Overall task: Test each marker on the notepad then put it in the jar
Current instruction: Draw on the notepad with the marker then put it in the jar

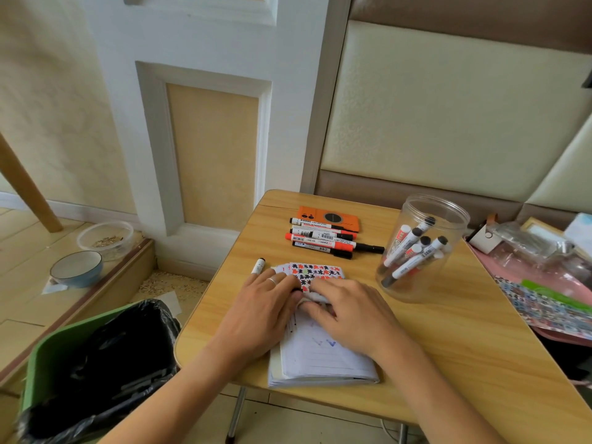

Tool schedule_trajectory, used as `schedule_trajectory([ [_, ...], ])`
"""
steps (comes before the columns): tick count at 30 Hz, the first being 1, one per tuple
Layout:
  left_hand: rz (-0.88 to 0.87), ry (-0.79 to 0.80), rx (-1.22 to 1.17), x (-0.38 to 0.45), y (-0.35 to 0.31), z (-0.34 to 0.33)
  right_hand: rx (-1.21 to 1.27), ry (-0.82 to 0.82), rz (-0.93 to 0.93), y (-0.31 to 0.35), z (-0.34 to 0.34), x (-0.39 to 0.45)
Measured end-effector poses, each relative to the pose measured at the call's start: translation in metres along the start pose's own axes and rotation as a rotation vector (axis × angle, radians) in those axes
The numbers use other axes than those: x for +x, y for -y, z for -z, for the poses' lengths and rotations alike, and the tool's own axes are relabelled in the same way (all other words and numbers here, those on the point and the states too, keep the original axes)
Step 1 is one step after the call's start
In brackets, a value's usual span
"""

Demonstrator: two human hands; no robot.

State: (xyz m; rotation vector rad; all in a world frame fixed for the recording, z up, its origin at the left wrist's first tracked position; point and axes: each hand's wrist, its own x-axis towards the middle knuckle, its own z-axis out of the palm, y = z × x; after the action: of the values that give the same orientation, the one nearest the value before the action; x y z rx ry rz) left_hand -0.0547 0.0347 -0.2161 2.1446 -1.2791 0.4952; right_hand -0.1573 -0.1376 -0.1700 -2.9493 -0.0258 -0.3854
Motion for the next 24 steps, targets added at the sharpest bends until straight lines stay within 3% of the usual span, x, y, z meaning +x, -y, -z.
schedule_trajectory([
  [3, 0.082, -0.036, 0.013, 0.0, 0.002, 0.0, 0.093, -0.019, -0.108, -0.008, -0.003, -0.001],
  [7, 0.122, 0.039, 0.016, -0.002, 0.005, -0.002, 0.284, -0.177, -0.244, -0.018, -0.006, 0.0],
  [12, 0.117, 0.12, 0.046, -0.001, 0.004, -0.003, 0.795, -0.312, -0.358, -0.023, -0.005, 0.004],
  [18, 0.081, 0.17, 0.085, -0.001, 0.006, -0.006, 1.536, -0.278, -0.571, -0.025, -0.001, 0.009],
  [21, 0.086, 0.189, 0.091, -0.001, 0.005, -0.004, 1.567, -0.242, -0.492, -0.023, 0.0, 0.01],
  [24, 0.101, 0.186, 0.099, -0.001, 0.005, -0.004, 1.357, -0.224, -0.438, -0.015, -0.004, 0.011],
])
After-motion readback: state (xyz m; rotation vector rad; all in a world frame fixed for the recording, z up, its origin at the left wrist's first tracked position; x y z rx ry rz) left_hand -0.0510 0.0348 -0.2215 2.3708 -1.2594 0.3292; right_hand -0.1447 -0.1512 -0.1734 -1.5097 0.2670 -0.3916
